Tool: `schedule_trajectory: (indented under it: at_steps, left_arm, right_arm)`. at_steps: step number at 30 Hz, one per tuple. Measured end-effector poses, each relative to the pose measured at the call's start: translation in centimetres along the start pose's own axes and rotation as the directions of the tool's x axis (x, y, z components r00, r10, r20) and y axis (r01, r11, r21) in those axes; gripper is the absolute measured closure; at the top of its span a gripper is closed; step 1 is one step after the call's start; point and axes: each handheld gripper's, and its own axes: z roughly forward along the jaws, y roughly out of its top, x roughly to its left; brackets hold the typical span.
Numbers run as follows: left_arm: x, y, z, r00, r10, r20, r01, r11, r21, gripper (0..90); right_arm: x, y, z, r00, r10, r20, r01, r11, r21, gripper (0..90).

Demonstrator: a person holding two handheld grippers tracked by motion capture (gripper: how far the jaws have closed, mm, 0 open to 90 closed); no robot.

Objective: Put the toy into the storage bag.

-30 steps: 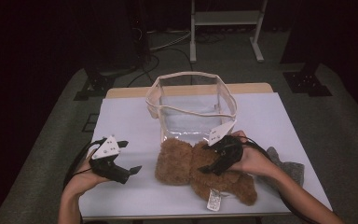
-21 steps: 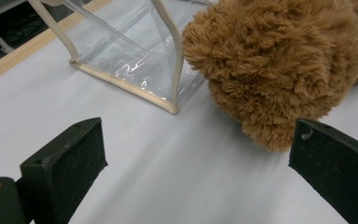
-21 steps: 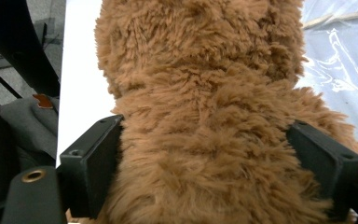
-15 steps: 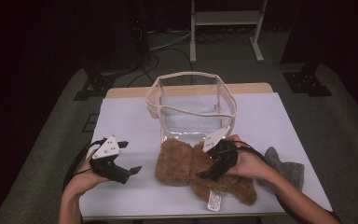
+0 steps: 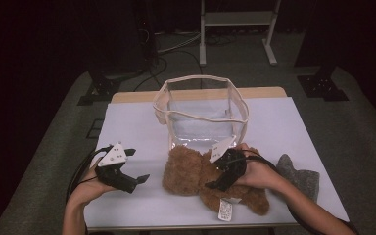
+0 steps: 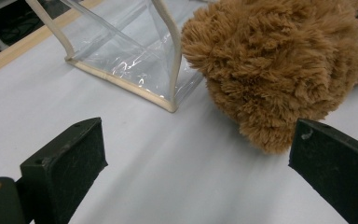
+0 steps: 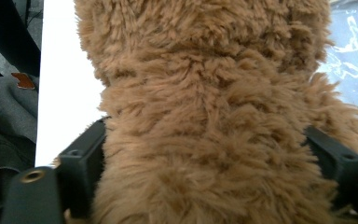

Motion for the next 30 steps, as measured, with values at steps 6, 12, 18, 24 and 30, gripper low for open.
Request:
schedule_trajectory:
  at_steps: [6, 12, 18, 24, 30]
  left_arm:
    - [0.1, -0.1, -0.1, 1.0000, -0.005, -0.002, 0.005, 1.0000, -0.003, 3.0]
    - [0.0, 0.0, -0.2, 1.0000, -0.007, -0.002, 0.007, 0.9999, -0.008, 3.0]
    - [0.1, -0.1, -0.2, 0.9999, -0.013, -0.003, 0.013, 0.9998, -0.013, 3.0]
    - [0.3, -0.3, -0.6, 0.9998, -0.019, -0.011, 0.018, 0.9997, -0.018, 3.0]
    - [0.4, -0.3, -1.1, 0.9996, -0.021, -0.019, 0.020, 0.9994, -0.028, 3.0]
  right_arm:
    - [-0.2, 0.3, 0.2, 1.0000, -0.004, 0.001, 0.003, 0.999, 0.036, 28.2]
    - [-0.2, 0.1, -0.2, 0.9999, 0.005, 0.016, -0.006, 1.000, 0.021, 42.4]
    - [-0.6, 0.1, -1.3, 0.9993, 0.037, 0.003, -0.037, 0.999, -0.011, 52.4]
    - [-0.7, 0.6, -2.4, 0.9992, 0.036, -0.019, -0.036, 0.999, -0.016, 56.9]
    - [-0.3, 1.6, -4.2, 0.9994, 0.021, -0.025, -0.023, 0.998, -0.059, 57.8]
